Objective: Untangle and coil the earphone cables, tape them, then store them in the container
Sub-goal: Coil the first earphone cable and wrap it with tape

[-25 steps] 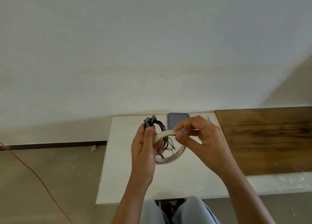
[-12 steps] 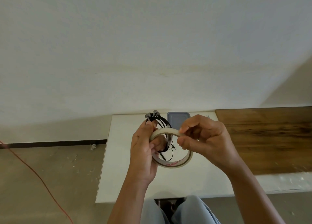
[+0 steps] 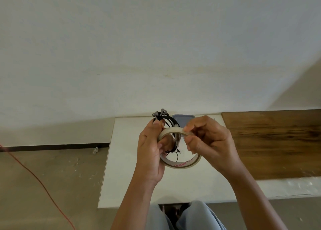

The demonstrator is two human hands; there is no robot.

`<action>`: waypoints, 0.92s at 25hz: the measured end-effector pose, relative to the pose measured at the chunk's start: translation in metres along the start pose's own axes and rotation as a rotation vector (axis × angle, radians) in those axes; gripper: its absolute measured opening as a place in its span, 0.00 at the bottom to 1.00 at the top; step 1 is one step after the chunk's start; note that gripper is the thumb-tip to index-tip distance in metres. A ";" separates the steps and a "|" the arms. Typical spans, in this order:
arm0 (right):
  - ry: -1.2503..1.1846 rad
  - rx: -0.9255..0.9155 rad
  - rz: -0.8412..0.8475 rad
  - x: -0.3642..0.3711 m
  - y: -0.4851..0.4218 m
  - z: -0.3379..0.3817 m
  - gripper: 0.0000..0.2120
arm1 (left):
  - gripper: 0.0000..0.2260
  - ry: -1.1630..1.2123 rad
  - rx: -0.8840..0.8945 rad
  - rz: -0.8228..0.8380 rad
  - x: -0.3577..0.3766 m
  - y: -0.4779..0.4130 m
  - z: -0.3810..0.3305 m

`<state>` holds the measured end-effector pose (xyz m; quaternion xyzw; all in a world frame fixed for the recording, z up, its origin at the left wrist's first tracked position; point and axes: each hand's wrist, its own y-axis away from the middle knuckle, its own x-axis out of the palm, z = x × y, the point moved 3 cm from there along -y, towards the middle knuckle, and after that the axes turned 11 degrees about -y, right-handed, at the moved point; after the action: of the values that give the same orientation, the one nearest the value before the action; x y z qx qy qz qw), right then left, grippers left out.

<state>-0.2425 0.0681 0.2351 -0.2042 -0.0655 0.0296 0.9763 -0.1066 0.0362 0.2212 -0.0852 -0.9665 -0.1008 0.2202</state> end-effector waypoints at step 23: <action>0.145 -0.117 0.076 -0.001 -0.009 0.009 0.05 | 0.10 0.033 0.067 0.063 0.003 0.001 -0.005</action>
<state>-0.2443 0.0630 0.2466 -0.2649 0.0114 0.0481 0.9630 -0.1072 0.0361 0.2274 -0.1066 -0.9624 -0.0629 0.2419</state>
